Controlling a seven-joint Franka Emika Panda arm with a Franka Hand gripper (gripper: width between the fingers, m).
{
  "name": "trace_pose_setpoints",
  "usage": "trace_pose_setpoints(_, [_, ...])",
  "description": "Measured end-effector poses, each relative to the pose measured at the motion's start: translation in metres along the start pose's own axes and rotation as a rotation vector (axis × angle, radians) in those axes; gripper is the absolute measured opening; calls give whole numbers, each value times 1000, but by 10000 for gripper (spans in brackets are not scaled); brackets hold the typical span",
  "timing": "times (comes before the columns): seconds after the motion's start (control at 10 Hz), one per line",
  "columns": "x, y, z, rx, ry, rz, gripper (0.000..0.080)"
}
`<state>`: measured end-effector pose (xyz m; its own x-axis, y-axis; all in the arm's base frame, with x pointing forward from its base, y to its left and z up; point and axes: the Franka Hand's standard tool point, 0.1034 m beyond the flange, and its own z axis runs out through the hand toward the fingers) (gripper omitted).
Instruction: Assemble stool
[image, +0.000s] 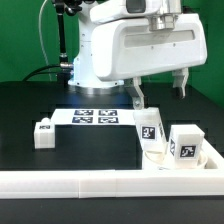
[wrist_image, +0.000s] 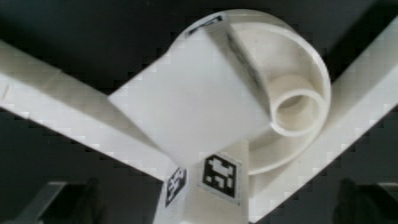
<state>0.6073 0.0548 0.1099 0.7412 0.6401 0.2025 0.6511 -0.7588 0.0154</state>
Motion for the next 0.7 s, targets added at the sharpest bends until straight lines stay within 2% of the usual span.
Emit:
trace_pose_setpoints(0.3, [-5, 1, 5, -6, -24, -235, 648])
trace_pose_setpoints(0.7, [-7, -4, 13, 0, -46, -335, 648])
